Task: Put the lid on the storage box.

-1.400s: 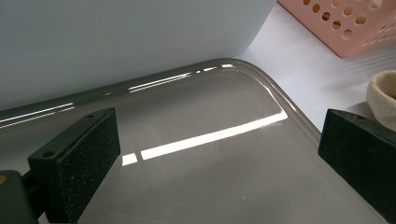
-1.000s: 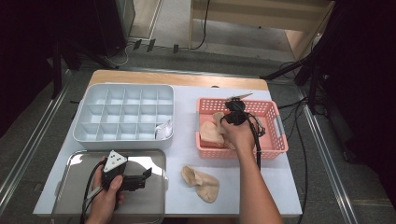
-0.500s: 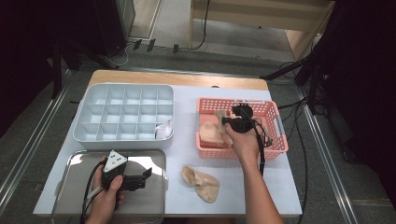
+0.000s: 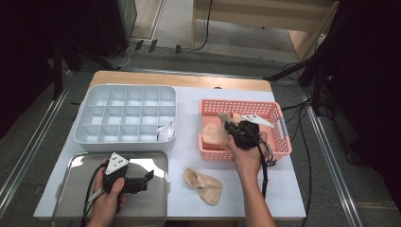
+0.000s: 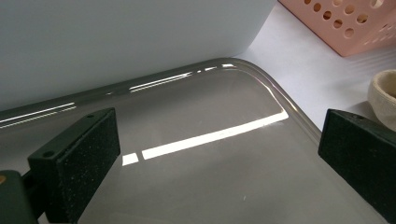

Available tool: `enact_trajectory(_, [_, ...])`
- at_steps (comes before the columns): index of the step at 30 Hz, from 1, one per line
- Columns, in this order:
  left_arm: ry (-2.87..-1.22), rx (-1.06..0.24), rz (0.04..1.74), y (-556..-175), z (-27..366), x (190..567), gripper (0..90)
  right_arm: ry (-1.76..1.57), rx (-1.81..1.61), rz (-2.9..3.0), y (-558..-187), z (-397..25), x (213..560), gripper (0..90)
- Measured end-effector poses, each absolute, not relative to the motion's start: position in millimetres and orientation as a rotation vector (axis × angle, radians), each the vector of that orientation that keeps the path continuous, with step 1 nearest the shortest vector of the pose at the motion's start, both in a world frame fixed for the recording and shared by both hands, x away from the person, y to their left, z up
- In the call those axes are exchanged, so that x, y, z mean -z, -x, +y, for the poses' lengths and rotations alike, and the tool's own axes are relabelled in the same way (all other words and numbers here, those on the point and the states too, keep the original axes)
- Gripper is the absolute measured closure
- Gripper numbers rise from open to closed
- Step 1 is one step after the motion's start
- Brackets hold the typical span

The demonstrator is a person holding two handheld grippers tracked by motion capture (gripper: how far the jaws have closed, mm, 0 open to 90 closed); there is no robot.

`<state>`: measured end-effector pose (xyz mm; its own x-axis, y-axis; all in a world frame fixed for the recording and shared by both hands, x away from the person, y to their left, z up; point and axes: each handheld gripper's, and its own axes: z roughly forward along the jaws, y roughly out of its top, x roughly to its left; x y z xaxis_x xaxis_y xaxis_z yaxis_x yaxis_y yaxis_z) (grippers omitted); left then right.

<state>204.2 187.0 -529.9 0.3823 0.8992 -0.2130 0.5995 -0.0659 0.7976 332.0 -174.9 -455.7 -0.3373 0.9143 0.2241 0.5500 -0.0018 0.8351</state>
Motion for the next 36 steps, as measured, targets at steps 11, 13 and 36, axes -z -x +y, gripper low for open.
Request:
enact_trajectory(11, [-1.765,-0.439,1.317,-204,186,530,0.0,-1.422,-1.380,1.760,-311,-180,451,87.5])
enact_trajectory(13, [-1.760,-0.439,1.317,-204,186,530,0.0,-1.407,-1.393,1.750,-308,-181,451,87.5])
enact_trajectory(36, [-1.766,-0.450,1.315,-203,185,530,0.0,-1.336,-1.518,1.704,-256,-194,432,87.5])
